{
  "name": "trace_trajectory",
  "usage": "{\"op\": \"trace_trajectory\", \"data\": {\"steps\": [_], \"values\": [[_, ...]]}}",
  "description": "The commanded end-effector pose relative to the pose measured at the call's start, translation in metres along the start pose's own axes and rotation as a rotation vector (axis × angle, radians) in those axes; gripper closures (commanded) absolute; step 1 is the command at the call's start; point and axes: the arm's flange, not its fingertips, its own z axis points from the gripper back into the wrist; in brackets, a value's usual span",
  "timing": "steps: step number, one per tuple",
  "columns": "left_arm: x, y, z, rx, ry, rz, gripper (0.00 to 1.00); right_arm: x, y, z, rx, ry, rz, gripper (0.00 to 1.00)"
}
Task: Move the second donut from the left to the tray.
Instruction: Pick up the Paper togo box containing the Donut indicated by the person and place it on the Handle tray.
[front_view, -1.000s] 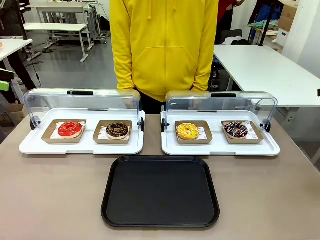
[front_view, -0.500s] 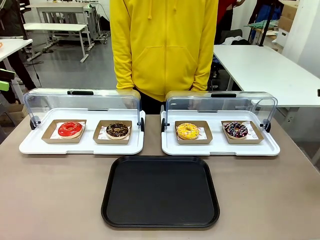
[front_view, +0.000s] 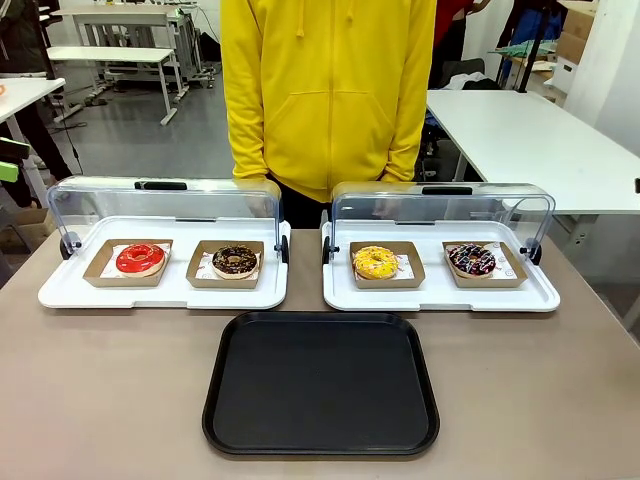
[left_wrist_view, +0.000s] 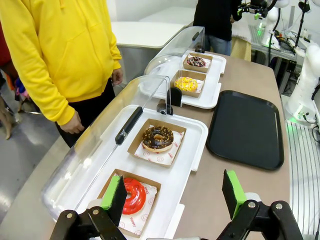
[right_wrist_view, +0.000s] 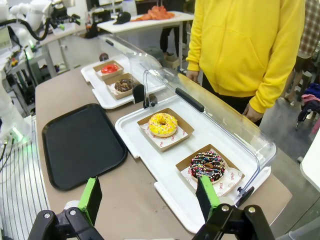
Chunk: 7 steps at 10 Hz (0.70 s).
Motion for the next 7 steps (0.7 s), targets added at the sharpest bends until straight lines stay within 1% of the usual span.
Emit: {"op": "trace_trajectory", "data": {"steps": [1,7], "values": [[0.0010,0.0000,0.0003,-0.007,-0.019,-0.006,0.00,0.0025,-0.0042,-0.0010,-0.003,-0.030,0.028,0.00],[0.0010,0.0000,0.0003,-0.007,-0.019,-0.006,0.00,0.0025,-0.0042,-0.0010,-0.003,-0.030,0.028,0.00]]}}
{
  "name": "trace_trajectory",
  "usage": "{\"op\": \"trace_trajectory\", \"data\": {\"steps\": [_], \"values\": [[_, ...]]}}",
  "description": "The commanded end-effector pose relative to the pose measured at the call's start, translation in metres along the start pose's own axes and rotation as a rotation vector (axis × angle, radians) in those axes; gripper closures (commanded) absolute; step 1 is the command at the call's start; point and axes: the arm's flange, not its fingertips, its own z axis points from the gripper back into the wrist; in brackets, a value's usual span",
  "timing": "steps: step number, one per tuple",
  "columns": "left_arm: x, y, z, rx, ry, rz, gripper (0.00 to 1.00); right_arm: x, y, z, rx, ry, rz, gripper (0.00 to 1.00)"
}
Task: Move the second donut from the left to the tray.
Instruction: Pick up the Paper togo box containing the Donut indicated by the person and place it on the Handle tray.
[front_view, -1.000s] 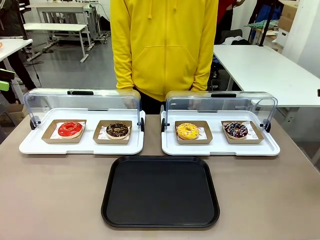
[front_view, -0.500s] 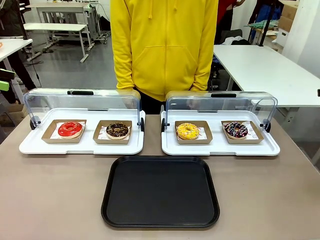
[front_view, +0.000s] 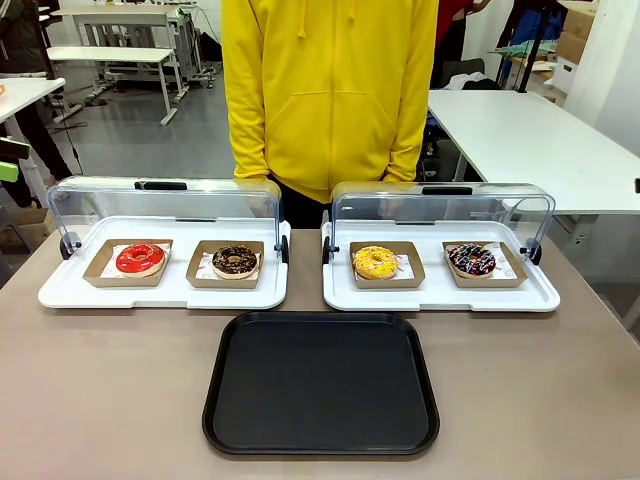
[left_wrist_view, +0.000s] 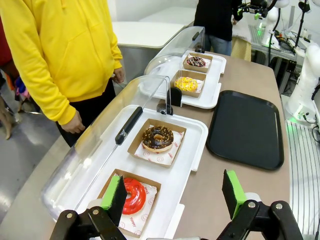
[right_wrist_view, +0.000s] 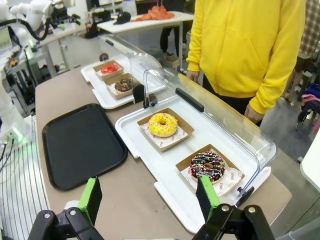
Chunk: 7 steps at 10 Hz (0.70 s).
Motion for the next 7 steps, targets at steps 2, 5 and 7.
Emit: {"op": "trace_trajectory", "data": {"steps": [2,5,7], "values": [[0.0010,0.0000,0.0003,-0.007,-0.019,-0.006,0.00,0.0025,-0.0043,-0.0010,-0.003,-0.030,0.028,0.00],[0.0010,0.0000,0.0003,-0.007,-0.019,-0.006,0.00,0.0025,-0.0043,-0.0010,-0.003,-0.030,0.028,0.00],[0.0010,0.0000,0.0003,-0.007,-0.019,-0.006,0.00,0.0025,-0.0043,-0.0010,-0.003,-0.030,0.028,0.00]]}}
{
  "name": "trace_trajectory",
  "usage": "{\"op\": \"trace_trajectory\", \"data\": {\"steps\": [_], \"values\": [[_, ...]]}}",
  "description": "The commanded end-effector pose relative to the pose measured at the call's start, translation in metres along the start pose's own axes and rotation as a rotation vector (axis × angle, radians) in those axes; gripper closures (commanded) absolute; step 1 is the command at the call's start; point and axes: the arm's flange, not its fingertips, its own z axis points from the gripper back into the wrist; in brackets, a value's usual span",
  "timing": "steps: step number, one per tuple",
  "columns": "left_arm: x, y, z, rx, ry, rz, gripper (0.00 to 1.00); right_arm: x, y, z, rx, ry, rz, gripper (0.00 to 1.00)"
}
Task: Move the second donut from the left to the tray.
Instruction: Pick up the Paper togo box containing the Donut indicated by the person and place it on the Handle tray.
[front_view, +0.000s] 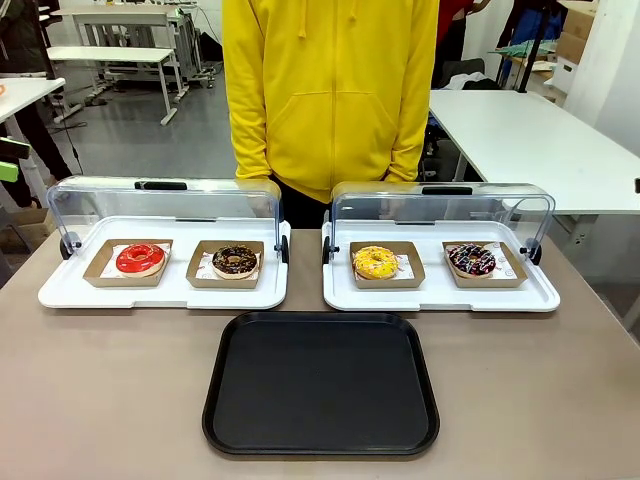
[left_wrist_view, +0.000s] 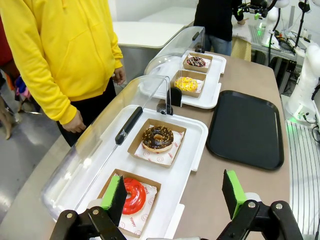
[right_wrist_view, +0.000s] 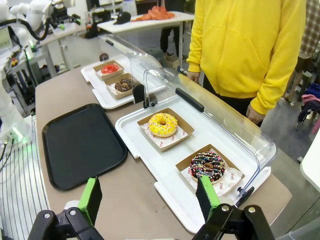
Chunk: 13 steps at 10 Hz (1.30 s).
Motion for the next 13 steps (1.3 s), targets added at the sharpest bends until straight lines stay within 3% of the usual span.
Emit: {"op": "trace_trajectory", "data": {"steps": [1,13], "values": [[0.0010,0.0000,0.0003,-0.007,-0.019,-0.006,0.00,0.0026,-0.0043,-0.0011,-0.003,-0.030,0.027,0.00],[0.0010,0.0000,0.0003,-0.007,-0.019,-0.006,0.00,0.0026,-0.0043,-0.0011,-0.003,-0.030,0.027,0.00]]}}
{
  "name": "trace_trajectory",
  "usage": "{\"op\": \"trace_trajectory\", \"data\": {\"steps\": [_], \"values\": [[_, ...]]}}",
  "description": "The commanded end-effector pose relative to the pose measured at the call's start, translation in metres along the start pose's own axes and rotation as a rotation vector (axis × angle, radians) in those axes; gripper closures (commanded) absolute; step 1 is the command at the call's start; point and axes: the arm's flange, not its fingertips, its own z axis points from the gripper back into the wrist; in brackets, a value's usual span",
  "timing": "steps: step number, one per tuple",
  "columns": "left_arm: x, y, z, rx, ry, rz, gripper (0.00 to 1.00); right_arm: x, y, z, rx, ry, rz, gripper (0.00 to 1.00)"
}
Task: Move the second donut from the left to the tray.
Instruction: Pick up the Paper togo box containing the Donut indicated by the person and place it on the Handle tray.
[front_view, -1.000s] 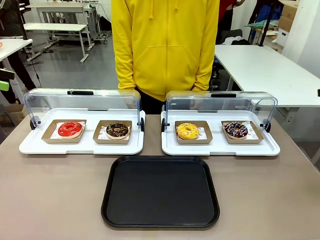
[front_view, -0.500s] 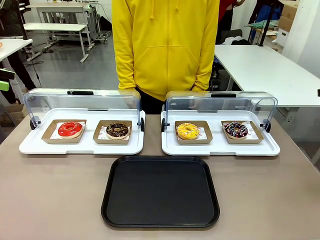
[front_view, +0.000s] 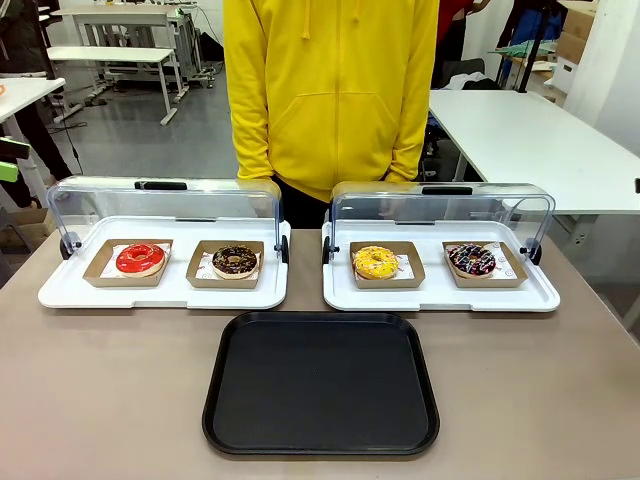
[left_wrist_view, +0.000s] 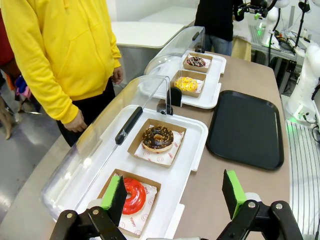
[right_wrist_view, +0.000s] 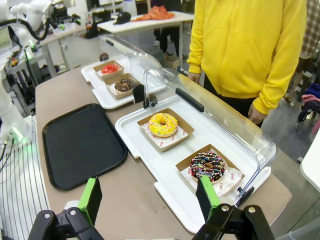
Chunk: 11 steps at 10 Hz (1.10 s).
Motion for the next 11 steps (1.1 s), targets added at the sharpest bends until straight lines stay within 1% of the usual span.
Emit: {"op": "trace_trajectory", "data": {"steps": [1,11], "values": [[0.0010,0.0000,0.0003,-0.007,-0.019,-0.006,0.00,0.0026,-0.0043,-0.0011,-0.003,-0.030,0.027,0.00],[0.0010,0.0000,0.0003,-0.007,-0.019,-0.006,0.00,0.0026,-0.0043,-0.0011,-0.003,-0.030,0.027,0.00]]}}
